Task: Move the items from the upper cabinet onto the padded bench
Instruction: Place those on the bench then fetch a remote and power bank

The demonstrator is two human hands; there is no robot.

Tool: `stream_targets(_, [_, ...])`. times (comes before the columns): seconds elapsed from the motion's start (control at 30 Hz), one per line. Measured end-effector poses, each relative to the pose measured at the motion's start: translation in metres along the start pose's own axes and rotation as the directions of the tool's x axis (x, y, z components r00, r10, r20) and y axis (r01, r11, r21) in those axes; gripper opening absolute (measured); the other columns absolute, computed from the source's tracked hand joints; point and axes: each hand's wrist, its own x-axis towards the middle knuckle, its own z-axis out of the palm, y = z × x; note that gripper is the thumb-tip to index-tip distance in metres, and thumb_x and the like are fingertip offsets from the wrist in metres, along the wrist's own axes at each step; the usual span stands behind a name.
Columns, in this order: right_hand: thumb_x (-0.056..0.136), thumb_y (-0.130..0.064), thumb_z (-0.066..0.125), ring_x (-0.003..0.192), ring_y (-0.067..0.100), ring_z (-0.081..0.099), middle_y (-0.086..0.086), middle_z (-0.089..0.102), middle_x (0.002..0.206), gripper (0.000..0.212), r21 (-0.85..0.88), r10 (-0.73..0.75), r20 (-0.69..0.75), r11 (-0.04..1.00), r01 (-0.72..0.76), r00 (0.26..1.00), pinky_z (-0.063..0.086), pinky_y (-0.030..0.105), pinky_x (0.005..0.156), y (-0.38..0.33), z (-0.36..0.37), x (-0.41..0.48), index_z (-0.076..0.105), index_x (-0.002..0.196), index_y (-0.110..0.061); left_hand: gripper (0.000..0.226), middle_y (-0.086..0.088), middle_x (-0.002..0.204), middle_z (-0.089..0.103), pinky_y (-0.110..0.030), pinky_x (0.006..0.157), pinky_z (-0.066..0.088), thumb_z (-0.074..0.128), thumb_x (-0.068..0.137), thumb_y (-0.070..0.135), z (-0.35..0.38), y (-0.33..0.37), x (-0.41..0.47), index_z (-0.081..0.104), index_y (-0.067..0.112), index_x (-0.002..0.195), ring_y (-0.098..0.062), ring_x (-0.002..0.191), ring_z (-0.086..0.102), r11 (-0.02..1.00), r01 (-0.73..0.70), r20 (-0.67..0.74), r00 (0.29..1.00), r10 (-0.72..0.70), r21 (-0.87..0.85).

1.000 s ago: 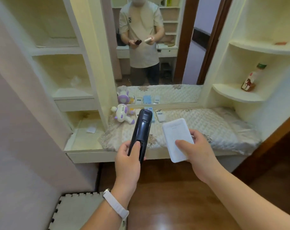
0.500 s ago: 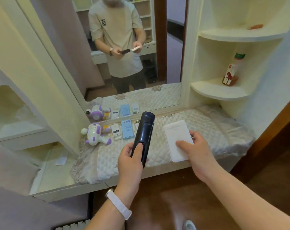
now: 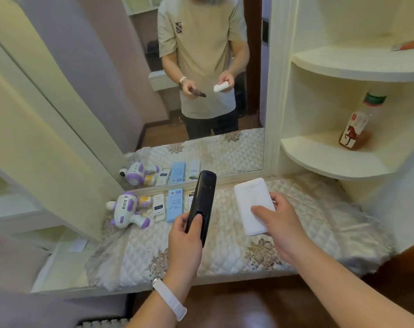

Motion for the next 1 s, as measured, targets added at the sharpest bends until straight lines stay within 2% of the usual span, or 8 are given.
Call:
stream_targets(0.2, [0.086,-0.007,0.064,0.096,0.023,0.065,0.001,0.065,0.108,0.029,-0.021,0.052,0.005,0.998,-0.051,0.999,0.057,0.042,0.073,0.011,0.0,0.051,0.055,0.111,-0.02,0.004,-0.008,0.087,0.067,-0.032,0.06,0.044,0.06,0.094,0.024,0.02,-0.022,0.039,0.063,0.022,0.094,-0.019,0.072,0.059,0.998,0.061,-0.039,0.997,-0.06,0.031])
stream_targets(0.33, [0.087,-0.009,0.065,0.095,0.023,0.065,0.002,0.064,0.109,0.031,-0.068,0.087,-0.044,0.994,-0.09,0.995,0.057,0.046,0.079,0.022,0.003,0.09,0.054,0.115,-0.018,0.006,-0.008,0.084,0.066,-0.032,0.058,0.043,0.059,0.095,0.023,0.032,-0.047,0.071,0.063,0.018,0.095,-0.019,0.069,0.057,0.989,0.143,-0.028,0.99,-0.142,0.045])
stream_targets(0.53, [0.087,-0.009,0.065,0.093,0.023,0.064,0.002,0.063,0.107,0.03,-0.163,0.165,-0.109,0.97,-0.182,0.98,0.056,0.045,0.08,0.042,0.015,0.146,0.054,0.113,-0.018,0.006,-0.005,0.088,0.066,-0.032,0.06,0.048,0.06,0.094,0.028,0.048,-0.085,0.131,0.06,0.023,0.098,-0.022,0.075,0.062,0.965,0.204,-0.006,0.979,-0.205,0.163])
stream_targets(0.63, [0.088,-0.01,0.065,0.093,0.022,0.063,0.001,0.062,0.107,0.029,-0.22,0.212,-0.104,0.948,-0.23,0.972,0.056,0.047,0.084,0.056,0.024,0.171,0.052,0.111,-0.02,0.008,0.0,0.089,0.066,-0.031,0.063,0.049,0.06,0.094,0.03,0.05,-0.102,0.159,0.06,0.026,0.1,-0.019,0.079,0.063,0.949,0.233,0.024,0.969,-0.244,0.213])
stream_targets(0.87, [0.086,-0.012,0.066,0.094,0.023,0.065,0.004,0.063,0.11,0.032,-0.356,0.328,-0.111,0.868,-0.345,0.938,0.057,0.043,0.08,0.087,0.046,0.226,0.051,0.113,-0.02,0.019,0.011,0.093,0.063,-0.02,0.061,0.043,0.058,0.095,0.033,0.065,-0.136,0.21,0.053,0.028,0.112,-0.003,0.083,0.059,0.913,0.291,0.115,0.936,-0.334,0.285])
stream_targets(1.0, [0.086,-0.011,0.066,0.095,0.024,0.064,0.006,0.062,0.111,0.037,-0.414,0.389,-0.122,0.816,-0.403,0.913,0.058,0.042,0.075,0.102,0.056,0.252,0.049,0.118,-0.019,0.02,0.008,0.096,0.063,-0.015,0.061,0.04,0.057,0.096,0.03,0.077,-0.151,0.233,0.052,0.024,0.114,0.001,0.082,0.056,0.888,0.327,0.151,0.908,-0.39,0.324])
